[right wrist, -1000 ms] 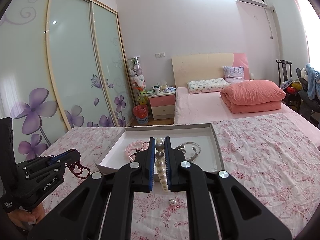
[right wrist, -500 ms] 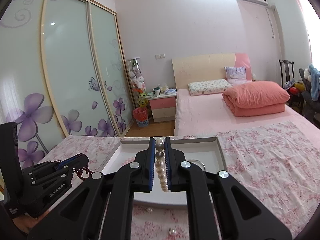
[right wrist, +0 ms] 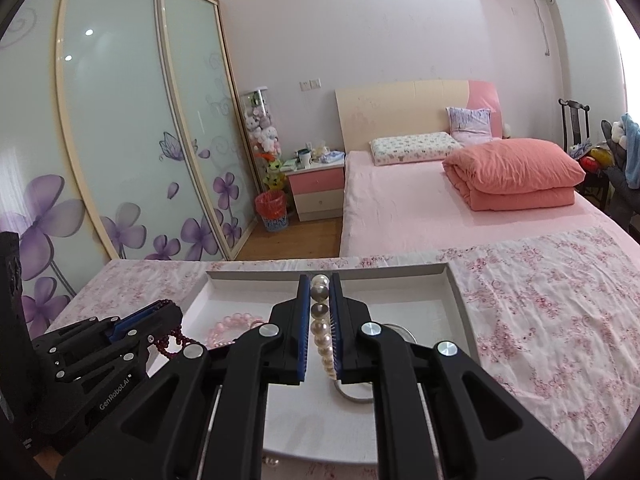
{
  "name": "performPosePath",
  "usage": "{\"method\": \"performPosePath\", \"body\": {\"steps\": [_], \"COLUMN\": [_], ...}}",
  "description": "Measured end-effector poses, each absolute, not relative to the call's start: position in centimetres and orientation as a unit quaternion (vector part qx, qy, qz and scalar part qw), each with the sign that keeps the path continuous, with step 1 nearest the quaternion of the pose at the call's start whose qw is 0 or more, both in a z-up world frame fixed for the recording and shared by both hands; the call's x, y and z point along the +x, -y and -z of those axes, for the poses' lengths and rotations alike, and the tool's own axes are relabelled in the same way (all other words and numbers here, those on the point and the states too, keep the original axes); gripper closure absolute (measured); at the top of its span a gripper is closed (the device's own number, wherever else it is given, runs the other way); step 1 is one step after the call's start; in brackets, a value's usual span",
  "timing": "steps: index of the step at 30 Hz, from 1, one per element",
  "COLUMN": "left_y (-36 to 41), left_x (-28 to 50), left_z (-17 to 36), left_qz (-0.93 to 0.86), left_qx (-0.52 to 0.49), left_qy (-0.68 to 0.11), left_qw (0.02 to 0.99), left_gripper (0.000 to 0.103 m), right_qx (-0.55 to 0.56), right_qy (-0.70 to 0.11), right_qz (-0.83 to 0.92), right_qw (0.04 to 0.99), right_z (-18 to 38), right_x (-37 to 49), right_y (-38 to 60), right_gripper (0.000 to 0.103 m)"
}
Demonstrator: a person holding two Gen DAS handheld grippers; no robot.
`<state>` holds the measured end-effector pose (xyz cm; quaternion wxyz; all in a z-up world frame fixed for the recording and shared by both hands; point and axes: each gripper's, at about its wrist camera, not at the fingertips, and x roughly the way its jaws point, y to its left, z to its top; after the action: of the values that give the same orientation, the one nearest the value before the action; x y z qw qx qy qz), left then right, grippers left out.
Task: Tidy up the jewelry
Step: 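Carry the red bead bracelet with the left tool while the right tool carries the pearl bracelet to the tray, then release the red bead bracelet with the left tool while the right tool releases the pearl bracelet in the tray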
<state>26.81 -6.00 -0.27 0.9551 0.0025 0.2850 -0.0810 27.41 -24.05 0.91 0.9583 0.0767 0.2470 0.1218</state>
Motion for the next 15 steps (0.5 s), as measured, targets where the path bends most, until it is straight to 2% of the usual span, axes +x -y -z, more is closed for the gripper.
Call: {"method": "performPosePath", "body": {"steps": [6,9,11,13,15], "left_y": [6.7,6.5,6.2,5.8,5.4], "left_x": [28.6,29.2,29.4,29.5,29.6], "left_z": [1.4,1.7,1.7,1.7,1.5], "left_qz": [0.083,0.083,0.08,0.074,0.069], "left_qx": [0.004,-0.001,-0.005,-0.01,-0.014], "left_qy": [-0.297,-0.303,-0.303,-0.303,-0.303], "left_qw": [0.951,0.949,0.95,0.95,0.95], "left_gripper": [0.091,0.087,0.078,0.077,0.077], "right_qx": [0.09,0.094,0.094,0.098,0.102], "right_qy": [-0.263,-0.265,-0.266,-0.267,-0.267], "right_qz": [-0.115,-0.112,-0.107,-0.103,-0.1], "right_qw": [0.954,0.953,0.953,0.953,0.953], "right_z": [0.0,0.3,0.3,0.4,0.4], "right_x": [28.5,28.5,28.4,28.2,28.0], "right_y": [24.6,25.2,25.5,26.0,26.4], "right_gripper": [0.093,0.091,0.087,0.082,0.081]}}
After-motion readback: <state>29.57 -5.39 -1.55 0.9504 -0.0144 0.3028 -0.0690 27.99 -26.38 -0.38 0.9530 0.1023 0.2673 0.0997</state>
